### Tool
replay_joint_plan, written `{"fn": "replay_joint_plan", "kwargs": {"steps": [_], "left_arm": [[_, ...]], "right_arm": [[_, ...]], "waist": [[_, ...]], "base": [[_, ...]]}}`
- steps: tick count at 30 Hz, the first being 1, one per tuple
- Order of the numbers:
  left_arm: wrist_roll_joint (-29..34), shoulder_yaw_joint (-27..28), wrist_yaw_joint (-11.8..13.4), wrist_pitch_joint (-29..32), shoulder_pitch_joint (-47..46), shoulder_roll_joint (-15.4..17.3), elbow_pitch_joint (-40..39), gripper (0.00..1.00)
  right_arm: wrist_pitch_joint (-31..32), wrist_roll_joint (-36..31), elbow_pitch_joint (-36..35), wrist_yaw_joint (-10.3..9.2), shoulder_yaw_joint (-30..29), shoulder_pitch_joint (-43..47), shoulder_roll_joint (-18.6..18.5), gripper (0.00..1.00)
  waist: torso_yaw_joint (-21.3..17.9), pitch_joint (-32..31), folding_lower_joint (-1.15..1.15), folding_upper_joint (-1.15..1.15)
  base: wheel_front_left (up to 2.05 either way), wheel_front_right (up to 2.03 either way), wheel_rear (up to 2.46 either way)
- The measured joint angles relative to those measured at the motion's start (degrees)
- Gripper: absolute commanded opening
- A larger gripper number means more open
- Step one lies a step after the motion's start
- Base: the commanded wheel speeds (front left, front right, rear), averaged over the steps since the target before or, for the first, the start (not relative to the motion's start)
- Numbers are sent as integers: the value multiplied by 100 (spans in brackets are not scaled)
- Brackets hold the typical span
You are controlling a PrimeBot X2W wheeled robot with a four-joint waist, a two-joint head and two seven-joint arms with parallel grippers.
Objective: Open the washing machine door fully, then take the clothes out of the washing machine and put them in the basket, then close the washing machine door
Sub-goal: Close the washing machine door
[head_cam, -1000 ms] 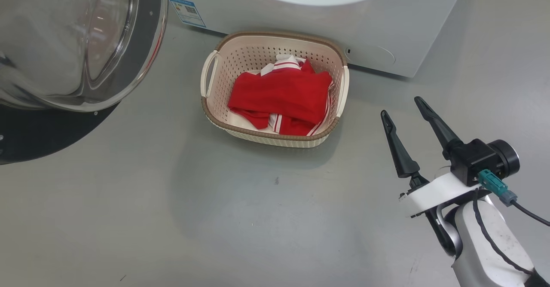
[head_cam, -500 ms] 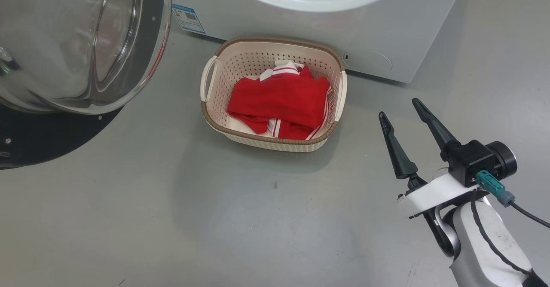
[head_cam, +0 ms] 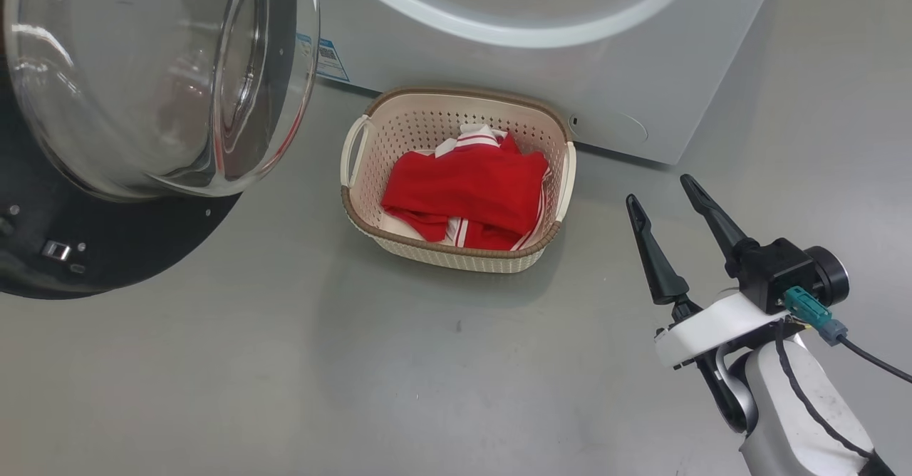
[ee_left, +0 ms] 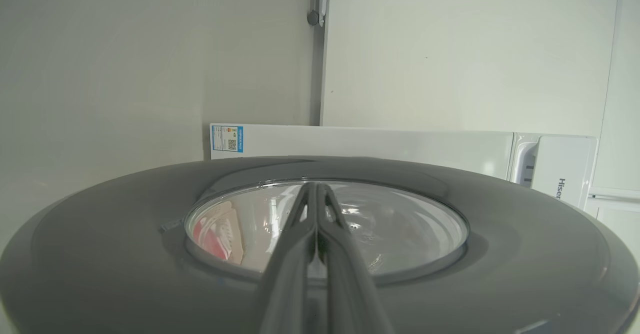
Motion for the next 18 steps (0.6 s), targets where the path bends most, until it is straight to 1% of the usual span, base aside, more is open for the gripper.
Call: {"fn": "replay_joint_plan", "kwargs": {"steps": [2, 5, 9, 12, 16, 18], "left_arm": [[0, -58, -60, 122, 52, -32, -5, 0], [26, -160, -88, 230, 144, -96, -7, 0], [33, -236, -212, 449, 329, -207, -21, 0], [-9, -288, -308, 662, 425, -319, -64, 0], [-82, -300, -366, 867, 517, -506, -162, 0], [-114, -315, -444, 969, 576, -602, -191, 0]], "right_arm": [[-5, 16, 20, 0, -1, 23, 31, 100], [-18, 47, 52, -1, -8, 61, 55, 100], [-18, 48, 99, -1, 12, 104, 107, 100], [-18, 53, 114, -1, 35, 146, 131, 100], [-18, 93, 110, -4, 18, 148, 133, 100], [-19, 93, 110, -5, 1, 148, 134, 100]], "waist": [[7, -60, 0, 0], [21, -151, 0, 0], [38, -270, 0, 0], [36, -352, 0, 0], [20, -404, 0, 0], [13, -420, 0, 0]], "base": [[0, 0, 0], [0, 0, 0], [0, 0, 0], [0, 0, 0], [0, 0, 0], [0, 0, 0]]}}
